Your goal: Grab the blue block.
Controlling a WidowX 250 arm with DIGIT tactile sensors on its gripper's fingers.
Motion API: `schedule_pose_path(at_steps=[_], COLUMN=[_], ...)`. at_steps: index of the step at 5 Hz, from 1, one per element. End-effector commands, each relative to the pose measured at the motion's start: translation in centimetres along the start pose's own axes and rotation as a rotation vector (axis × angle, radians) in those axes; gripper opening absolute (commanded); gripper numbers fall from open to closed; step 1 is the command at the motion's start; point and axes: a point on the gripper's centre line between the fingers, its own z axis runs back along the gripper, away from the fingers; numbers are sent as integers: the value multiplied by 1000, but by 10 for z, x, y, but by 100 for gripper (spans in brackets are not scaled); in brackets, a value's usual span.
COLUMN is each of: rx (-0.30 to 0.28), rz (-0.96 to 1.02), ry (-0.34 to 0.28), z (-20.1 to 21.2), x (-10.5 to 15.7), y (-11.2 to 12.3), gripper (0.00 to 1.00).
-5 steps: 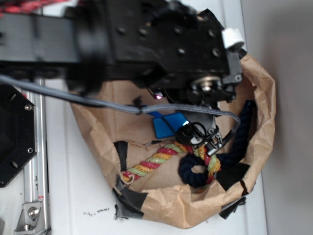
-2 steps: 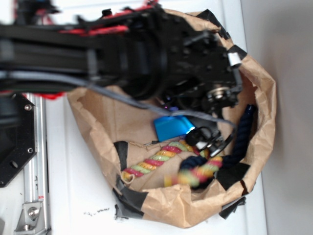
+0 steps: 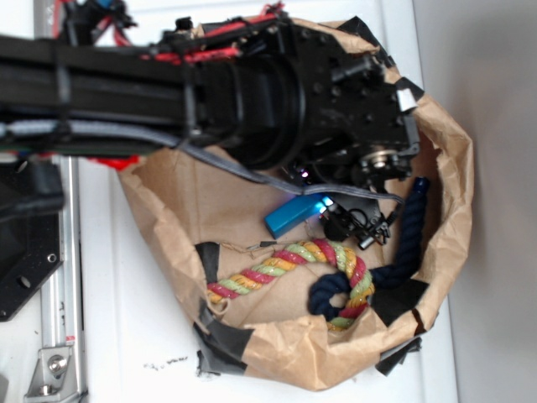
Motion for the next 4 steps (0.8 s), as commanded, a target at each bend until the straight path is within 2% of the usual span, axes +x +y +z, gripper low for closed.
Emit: schedule_pose_path(at_steps=[1,2,3,4], rx=[44,80,38,22], rz=[-205,-443,-690,-782], ry=[-26,-180,-218,-253], z=[61,109,160,185], x=[-34,-33,-16,-11], y=[21,34,48,59], gripper=[0,0,0,0])
